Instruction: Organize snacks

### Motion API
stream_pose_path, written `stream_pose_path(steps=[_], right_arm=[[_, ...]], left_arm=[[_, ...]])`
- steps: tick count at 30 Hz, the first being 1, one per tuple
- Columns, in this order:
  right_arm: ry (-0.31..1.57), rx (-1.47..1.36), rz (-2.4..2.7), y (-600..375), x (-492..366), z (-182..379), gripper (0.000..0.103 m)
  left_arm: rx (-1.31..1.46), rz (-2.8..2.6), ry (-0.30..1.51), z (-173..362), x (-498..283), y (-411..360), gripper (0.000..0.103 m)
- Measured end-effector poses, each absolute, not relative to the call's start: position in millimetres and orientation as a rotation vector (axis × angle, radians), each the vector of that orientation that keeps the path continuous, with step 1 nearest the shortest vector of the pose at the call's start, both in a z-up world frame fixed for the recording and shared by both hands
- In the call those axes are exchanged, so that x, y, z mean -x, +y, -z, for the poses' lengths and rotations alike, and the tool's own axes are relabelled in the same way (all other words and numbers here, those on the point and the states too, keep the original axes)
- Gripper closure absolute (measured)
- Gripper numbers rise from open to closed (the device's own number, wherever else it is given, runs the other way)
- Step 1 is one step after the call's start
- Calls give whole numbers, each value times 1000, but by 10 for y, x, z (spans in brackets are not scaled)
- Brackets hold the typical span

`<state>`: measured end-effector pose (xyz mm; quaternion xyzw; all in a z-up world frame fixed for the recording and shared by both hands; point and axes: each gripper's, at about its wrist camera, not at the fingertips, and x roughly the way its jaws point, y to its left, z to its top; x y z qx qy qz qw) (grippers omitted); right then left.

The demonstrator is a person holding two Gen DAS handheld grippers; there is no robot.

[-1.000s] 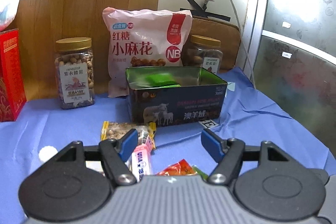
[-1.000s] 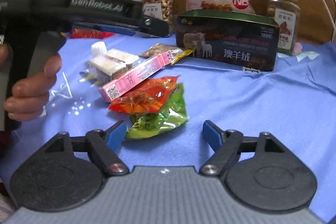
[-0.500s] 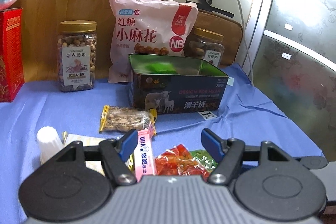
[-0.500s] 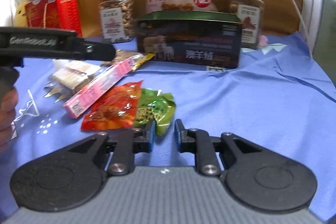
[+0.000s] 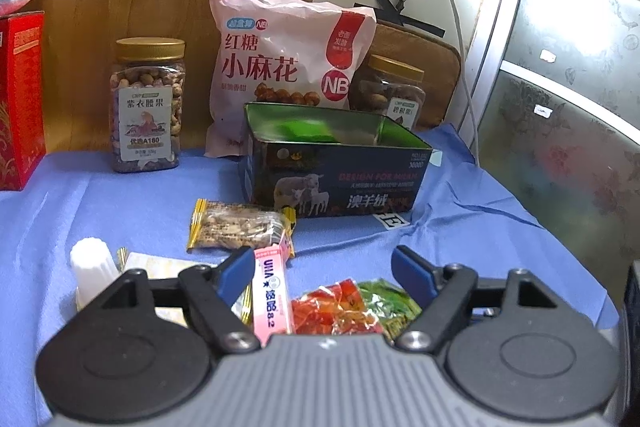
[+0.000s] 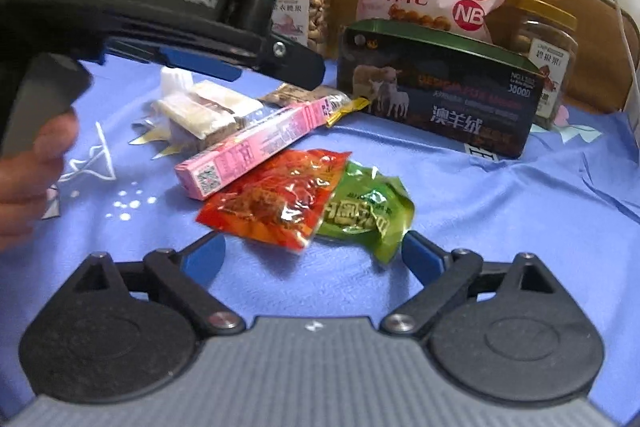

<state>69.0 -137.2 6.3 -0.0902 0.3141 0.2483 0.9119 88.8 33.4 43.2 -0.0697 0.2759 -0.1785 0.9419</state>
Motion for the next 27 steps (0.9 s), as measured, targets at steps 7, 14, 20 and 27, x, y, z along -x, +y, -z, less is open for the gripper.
stream_pose_path(steps=[7,14,20,27], right_arm=[[652,85,-476,-1493,-839,-91,53],[658,48,-427,-1614,-892,-78,89],[650,43,-442,-1642,-870,-90,54],[638,102,-523,-1507,-843,-89,16]], left_arm=[[144,374,603,-372,-947,314,25],[123,372,626,-314,-962,260,26],[122,358,640,-284,-990,263,25],[134,342,640,-286,-1011,297,25]])
